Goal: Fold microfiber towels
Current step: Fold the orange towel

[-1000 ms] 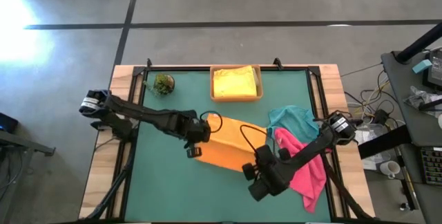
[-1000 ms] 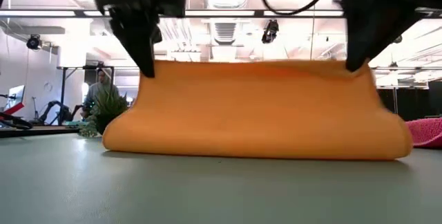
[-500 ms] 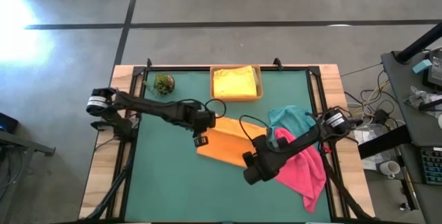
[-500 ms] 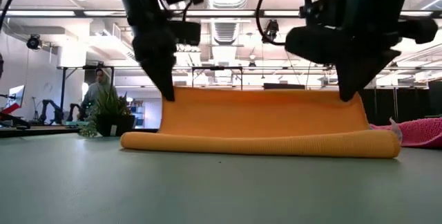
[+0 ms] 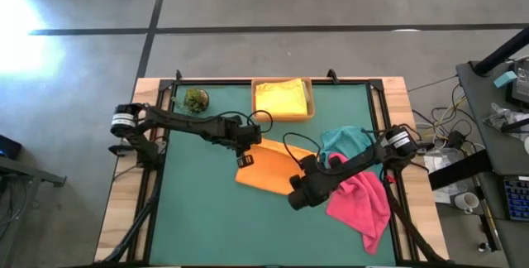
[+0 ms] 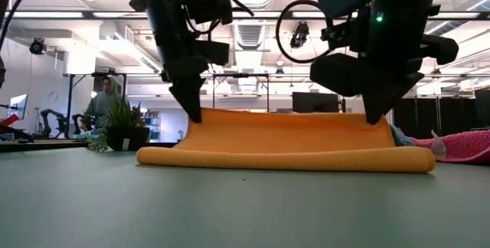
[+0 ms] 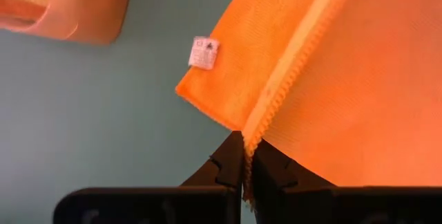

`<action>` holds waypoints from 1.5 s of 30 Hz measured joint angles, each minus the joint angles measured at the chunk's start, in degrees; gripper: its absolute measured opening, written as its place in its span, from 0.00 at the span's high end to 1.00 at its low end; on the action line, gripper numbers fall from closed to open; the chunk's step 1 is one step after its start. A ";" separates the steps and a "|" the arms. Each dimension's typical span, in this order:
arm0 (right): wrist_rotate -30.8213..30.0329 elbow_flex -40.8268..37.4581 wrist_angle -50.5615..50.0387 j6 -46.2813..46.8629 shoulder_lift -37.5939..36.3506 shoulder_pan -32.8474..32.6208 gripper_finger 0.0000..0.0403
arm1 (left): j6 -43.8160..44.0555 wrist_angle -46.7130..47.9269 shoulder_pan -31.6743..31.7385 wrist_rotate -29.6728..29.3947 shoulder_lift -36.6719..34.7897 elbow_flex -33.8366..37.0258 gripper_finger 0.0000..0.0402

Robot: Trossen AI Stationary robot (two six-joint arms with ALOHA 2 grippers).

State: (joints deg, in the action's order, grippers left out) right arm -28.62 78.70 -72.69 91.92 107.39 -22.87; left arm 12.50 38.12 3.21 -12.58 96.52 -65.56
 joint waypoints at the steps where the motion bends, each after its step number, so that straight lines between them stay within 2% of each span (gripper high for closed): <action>1: 0.06 -0.02 -0.26 -0.55 0.00 0.21 0.98 | -0.61 -0.32 0.12 0.00 0.08 -0.04 1.00; 7: 0.05 -0.22 0.11 -4.58 0.00 2.15 0.96 | -2.44 -0.14 0.21 0.04 0.19 -0.07 1.00; 13: 0.13 -0.22 1.20 -7.53 -0.02 4.12 0.83 | -2.44 -0.16 0.21 0.04 0.19 -0.07 0.98; 19: 0.11 -0.22 0.99 -8.69 -0.95 4.41 0.71 | -2.44 -0.16 0.21 -0.02 0.19 -0.07 0.83; 25: -1.51 -0.22 -2.11 -12.34 -5.34 4.41 0.67 | -2.42 0.92 0.25 -1.21 -0.13 -0.08 0.63; 29: -3.10 -0.24 -2.94 -19.45 -11.25 4.45 0.67 | -2.54 5.53 0.24 -0.48 -1.65 -1.95 0.58; 31: -3.08 -0.90 -2.13 -24.00 -14.39 4.77 0.68 | -2.59 6.08 -0.01 2.15 -2.90 -2.35 0.58; 34: -2.41 -4.01 1.95 -28.92 -20.03 5.53 0.70 | -2.34 5.01 -0.82 8.66 -4.60 -2.16 0.57; 36: 0.15 -7.23 7.32 -31.86 -24.16 6.22 0.71 | -1.97 3.93 -1.80 11.32 -5.51 -1.32 0.57; 41: 9.96 -18.29 26.01 -37.62 -32.91 8.23 0.74 | 1.52 -1.75 -5.06 12.04 -5.63 1.73 0.57; 45: 16.22 -26.51 38.64 -38.80 -35.42 9.77 0.79 | 5.63 -11.21 -6.40 12.51 -5.63 6.44 0.57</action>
State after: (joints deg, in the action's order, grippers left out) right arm -12.41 52.19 -34.04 53.12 71.97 -13.09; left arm 18.13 26.91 -3.19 -0.07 90.89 -59.12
